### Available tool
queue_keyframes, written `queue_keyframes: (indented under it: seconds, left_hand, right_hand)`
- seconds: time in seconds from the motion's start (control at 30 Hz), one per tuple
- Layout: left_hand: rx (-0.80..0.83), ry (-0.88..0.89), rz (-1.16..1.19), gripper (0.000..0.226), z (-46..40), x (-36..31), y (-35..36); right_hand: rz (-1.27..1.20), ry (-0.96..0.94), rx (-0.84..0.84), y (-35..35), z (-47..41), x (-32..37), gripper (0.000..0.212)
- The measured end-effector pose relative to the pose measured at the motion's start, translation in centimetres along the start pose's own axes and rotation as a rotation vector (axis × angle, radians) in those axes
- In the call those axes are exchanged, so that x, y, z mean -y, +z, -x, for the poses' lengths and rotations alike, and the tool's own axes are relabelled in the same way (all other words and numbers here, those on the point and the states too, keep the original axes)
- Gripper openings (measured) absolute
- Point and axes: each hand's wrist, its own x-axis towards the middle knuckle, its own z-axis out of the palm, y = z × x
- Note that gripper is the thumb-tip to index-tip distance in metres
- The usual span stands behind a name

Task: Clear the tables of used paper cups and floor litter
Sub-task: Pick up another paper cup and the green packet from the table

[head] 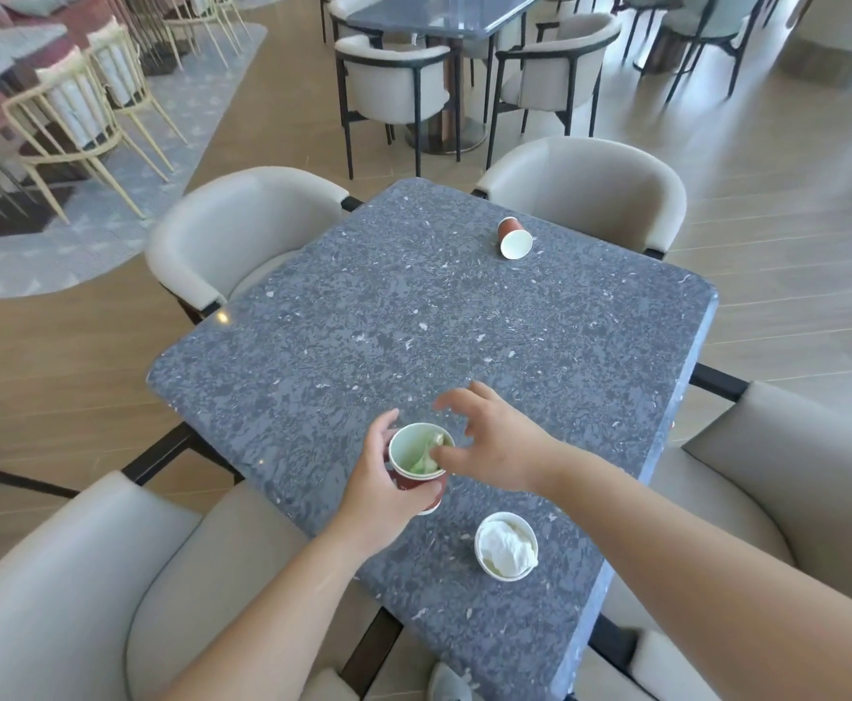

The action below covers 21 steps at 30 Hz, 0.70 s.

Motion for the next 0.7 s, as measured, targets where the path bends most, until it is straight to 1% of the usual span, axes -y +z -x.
queue_keyframes:
  seconds: [0.07,0.2,0.27,0.47,0.7]
  left_hand:
    - [0.010,-0.026,-0.022,0.094,0.8,1.1,-0.3]
    - [0.071,-0.087,-0.108,0.096,2.9,3.8,-0.1]
    - [0.079,-0.109,-0.154,0.096,3.9,5.2,0.4]
    - [0.090,-0.090,-0.217,0.080,5.4,8.2,2.0]
    - [0.098,-0.027,-0.199,0.078,4.7,8.3,3.6]
  right_hand:
    - [-0.039,0.026,-0.015,0.6,0.0,-0.5,0.050]
    - [-0.133,0.119,-0.024,1.9,0.2,-1.7,0.028]
    - [-0.203,0.167,-0.035,2.7,0.6,-2.3,0.022]
    - [-0.367,0.302,-0.103,4.3,2.4,-3.8,0.015]
    - [-0.519,0.400,-0.169,4.6,4.5,-4.7,0.011]
